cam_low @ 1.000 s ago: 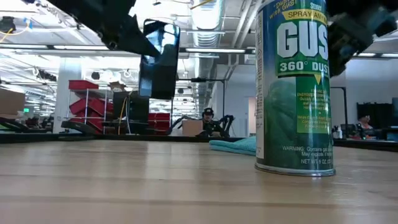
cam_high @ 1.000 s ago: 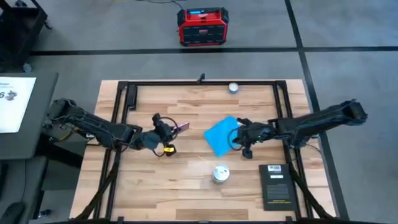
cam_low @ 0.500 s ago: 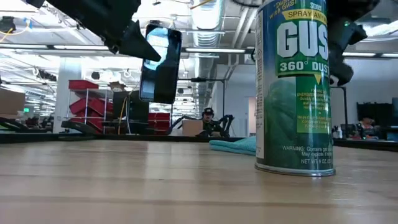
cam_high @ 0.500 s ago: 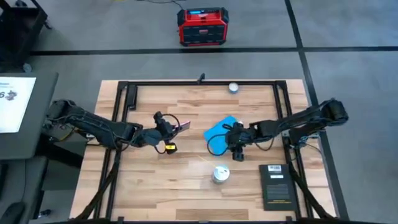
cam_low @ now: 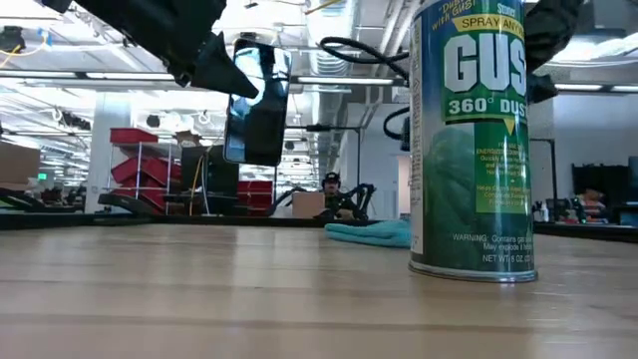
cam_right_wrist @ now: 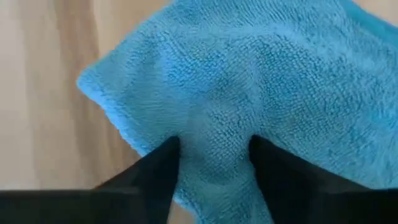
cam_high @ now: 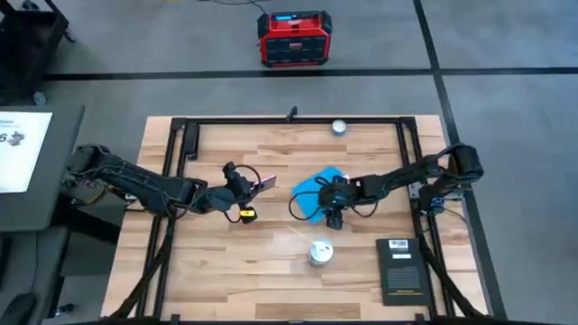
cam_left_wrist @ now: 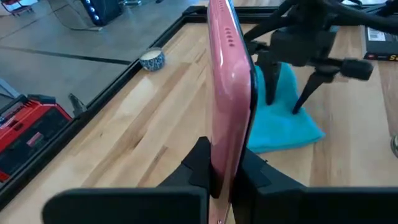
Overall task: Apply microfiber cloth
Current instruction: Wipe the device with a microfiber cloth
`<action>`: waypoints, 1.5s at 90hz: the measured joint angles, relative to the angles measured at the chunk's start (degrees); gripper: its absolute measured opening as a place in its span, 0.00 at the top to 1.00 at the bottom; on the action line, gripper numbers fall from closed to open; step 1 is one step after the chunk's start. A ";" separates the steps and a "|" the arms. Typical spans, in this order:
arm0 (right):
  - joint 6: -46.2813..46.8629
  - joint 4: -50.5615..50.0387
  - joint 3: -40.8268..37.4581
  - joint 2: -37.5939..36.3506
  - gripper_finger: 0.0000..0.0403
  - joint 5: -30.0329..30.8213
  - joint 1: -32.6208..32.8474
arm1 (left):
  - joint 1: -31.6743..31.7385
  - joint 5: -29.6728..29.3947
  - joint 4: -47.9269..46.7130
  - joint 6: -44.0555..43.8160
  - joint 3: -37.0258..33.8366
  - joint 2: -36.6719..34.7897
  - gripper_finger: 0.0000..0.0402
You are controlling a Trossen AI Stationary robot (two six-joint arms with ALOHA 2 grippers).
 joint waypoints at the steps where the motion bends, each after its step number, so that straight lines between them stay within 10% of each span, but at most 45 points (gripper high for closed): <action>1: -0.07 0.31 0.00 0.16 0.66 0.02 -0.09 | -0.02 0.01 -0.01 -0.05 0.00 0.00 0.99; 10: -2.72 2.19 -0.01 0.96 0.92 0.09 -0.67 | -0.12 -0.04 0.02 -0.26 0.00 0.00 0.99; 21: -3.60 2.73 -0.34 -0.29 0.98 -0.08 -1.28 | -0.12 -0.08 -0.05 -1.07 0.00 0.02 0.99; 70: -3.53 5.14 1.24 -14.80 1.00 8.30 3.74 | 0.45 -1.87 4.16 0.02 0.00 0.04 0.99; 135: -20.74 10.78 18.48 -15.44 1.00 18.21 4.90 | 2.22 2.05 24.01 9.63 -0.02 0.02 0.99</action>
